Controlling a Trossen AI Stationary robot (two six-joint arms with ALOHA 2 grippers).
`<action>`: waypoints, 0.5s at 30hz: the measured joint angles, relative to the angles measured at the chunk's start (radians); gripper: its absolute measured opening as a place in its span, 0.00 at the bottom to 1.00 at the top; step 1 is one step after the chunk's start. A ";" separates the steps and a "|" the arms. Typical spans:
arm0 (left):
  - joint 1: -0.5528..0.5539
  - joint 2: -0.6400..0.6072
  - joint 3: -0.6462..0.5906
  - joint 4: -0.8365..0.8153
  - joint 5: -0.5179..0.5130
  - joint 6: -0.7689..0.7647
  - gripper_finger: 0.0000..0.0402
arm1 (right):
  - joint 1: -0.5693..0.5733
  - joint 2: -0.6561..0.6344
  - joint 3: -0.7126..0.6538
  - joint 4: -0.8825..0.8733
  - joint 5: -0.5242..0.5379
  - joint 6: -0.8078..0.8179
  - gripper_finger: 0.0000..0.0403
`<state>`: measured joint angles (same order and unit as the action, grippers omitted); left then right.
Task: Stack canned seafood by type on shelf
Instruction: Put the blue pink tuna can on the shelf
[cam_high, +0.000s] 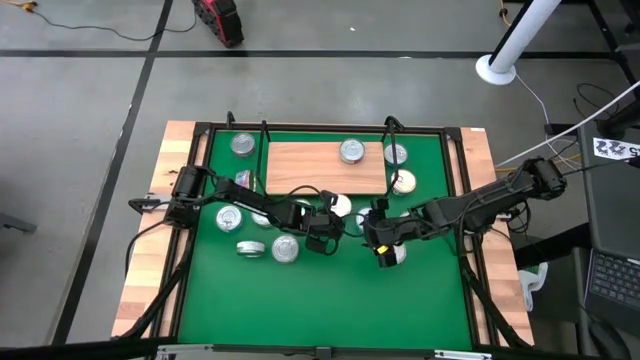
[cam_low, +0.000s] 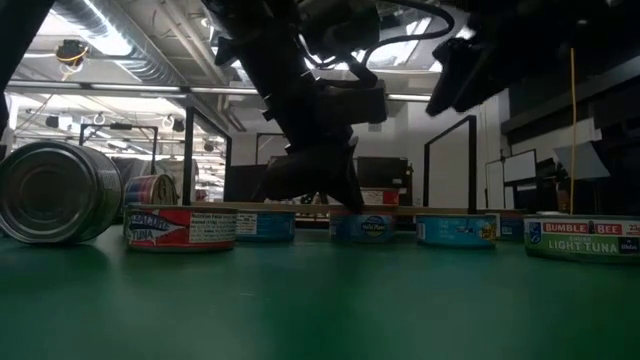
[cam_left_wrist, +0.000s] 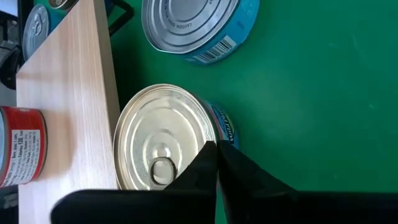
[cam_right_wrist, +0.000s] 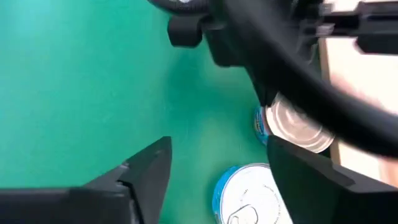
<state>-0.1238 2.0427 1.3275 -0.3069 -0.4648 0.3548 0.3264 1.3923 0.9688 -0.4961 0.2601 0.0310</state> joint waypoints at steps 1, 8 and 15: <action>-0.001 0.001 0.006 -0.003 0.003 -0.005 0.00 | 0.000 0.014 0.000 -0.004 0.002 -0.018 0.69; -0.003 -0.002 0.030 -0.016 0.022 -0.071 0.00 | 0.000 0.116 0.000 0.043 0.075 -0.175 0.73; -0.003 -0.020 0.037 -0.064 0.048 -0.177 0.00 | 0.000 0.203 0.000 0.081 0.225 -0.223 0.74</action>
<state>-0.1265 2.0224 1.3643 -0.3707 -0.4168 0.1778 0.3267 1.5952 0.9691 -0.4146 0.4851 -0.1921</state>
